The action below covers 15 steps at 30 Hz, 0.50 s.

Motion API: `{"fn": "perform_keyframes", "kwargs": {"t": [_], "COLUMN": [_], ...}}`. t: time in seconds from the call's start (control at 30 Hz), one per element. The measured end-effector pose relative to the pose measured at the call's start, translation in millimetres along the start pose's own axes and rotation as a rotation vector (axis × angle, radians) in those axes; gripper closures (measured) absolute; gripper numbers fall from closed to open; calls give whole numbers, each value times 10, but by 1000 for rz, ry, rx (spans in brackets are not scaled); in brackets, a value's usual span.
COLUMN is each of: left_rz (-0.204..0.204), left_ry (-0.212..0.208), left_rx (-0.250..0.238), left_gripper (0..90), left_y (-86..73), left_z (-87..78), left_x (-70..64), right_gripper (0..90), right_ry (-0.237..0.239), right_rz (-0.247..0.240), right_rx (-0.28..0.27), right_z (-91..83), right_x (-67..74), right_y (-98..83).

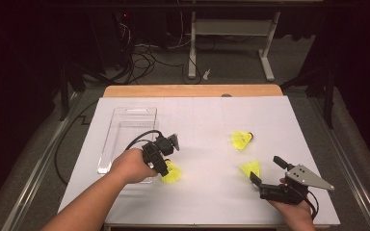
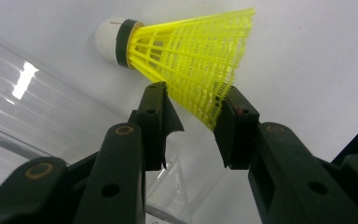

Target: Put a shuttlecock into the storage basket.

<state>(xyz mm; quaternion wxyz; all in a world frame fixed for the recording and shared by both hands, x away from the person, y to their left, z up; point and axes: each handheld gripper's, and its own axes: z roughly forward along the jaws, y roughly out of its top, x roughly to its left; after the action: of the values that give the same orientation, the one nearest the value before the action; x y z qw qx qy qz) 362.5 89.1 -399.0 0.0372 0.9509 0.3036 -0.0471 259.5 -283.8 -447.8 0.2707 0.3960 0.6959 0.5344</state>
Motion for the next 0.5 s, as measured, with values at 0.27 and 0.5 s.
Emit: {"fn": "perform_keyframes", "kwargs": {"t": [0.27, 0.5], "left_rz": [-28, -63], "left_ry": [12, 40], "left_rx": [-5, -9], "left_gripper": [721, 790], "left_y": [-18, -27], "left_z": [-20, -32], "left_x": [20, 41], "right_gripper": [7, 7], "right_ry": [0, -1], "right_rz": [-1, -1], "right_rx": [-2, -1], "right_z": [-1, 0], "right_x": [1, 1], "right_y": [2, 2]}}
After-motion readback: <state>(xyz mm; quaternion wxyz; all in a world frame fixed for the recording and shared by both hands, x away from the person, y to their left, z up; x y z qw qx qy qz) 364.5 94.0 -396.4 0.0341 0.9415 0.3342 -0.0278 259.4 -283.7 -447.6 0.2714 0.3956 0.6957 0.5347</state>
